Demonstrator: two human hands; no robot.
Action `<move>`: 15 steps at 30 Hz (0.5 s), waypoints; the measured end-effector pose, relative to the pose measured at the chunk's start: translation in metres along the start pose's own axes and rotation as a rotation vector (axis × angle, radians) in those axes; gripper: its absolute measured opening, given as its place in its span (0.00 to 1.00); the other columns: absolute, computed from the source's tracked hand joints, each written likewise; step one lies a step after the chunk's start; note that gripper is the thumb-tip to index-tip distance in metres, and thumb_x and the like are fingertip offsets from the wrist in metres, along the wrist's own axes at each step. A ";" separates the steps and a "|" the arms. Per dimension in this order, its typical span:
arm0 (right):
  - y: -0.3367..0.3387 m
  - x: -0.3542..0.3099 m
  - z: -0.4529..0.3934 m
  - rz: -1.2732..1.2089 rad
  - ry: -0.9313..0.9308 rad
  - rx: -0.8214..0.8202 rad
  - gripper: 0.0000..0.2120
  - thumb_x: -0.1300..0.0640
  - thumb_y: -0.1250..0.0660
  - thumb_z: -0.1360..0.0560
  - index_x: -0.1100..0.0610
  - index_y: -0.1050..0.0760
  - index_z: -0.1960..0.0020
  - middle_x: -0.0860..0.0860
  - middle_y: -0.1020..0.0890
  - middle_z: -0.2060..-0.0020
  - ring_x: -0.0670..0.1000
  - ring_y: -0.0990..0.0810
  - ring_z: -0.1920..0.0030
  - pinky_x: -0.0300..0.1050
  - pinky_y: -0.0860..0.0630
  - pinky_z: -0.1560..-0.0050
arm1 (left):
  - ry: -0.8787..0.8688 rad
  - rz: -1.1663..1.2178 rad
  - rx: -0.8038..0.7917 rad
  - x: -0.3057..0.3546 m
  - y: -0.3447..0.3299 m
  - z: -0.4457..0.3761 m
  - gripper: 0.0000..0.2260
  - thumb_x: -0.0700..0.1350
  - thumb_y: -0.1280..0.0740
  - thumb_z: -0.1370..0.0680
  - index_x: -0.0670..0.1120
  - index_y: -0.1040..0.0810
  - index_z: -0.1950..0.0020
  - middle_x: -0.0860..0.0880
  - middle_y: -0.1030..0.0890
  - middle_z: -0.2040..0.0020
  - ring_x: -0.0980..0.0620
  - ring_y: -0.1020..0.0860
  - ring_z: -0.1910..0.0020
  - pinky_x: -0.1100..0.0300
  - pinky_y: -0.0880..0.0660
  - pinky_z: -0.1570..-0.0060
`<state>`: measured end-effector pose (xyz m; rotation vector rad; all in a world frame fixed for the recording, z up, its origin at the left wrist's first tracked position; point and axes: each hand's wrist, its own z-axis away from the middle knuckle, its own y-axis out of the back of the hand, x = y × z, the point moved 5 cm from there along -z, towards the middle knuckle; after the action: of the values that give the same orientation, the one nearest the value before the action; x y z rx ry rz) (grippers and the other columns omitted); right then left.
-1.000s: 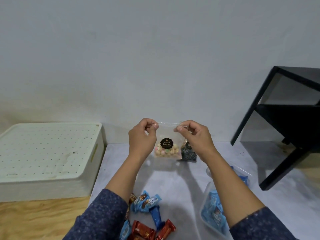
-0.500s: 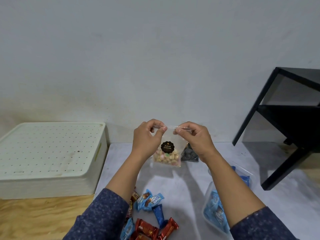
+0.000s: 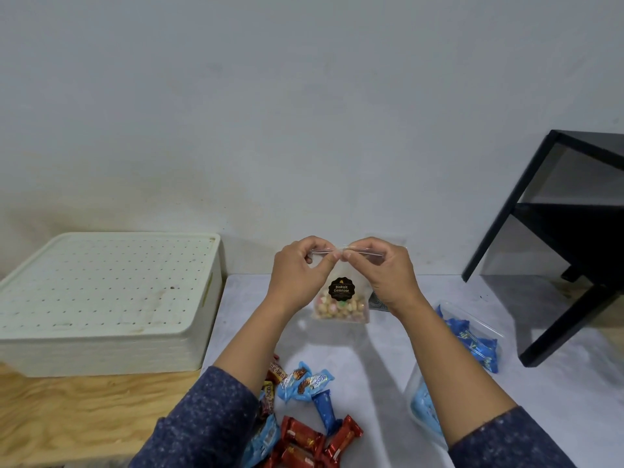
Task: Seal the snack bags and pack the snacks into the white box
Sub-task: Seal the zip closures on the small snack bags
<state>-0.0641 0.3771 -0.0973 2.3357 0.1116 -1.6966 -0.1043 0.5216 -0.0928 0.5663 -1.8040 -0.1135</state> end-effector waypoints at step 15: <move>-0.028 -0.013 0.023 -0.054 0.065 -0.009 0.25 0.70 0.34 0.27 0.41 0.30 0.43 0.50 0.21 0.53 0.46 0.18 0.59 0.35 0.22 0.57 | 0.115 0.104 0.040 -0.026 0.024 0.013 0.03 0.47 0.32 0.25 0.53 0.20 0.57 0.58 0.20 0.62 0.56 0.25 0.61 0.65 0.29 0.59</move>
<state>-0.0949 0.3999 -0.0961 2.4025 0.1960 -1.6413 -0.1189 0.5510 -0.1110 0.4962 -1.7230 0.0255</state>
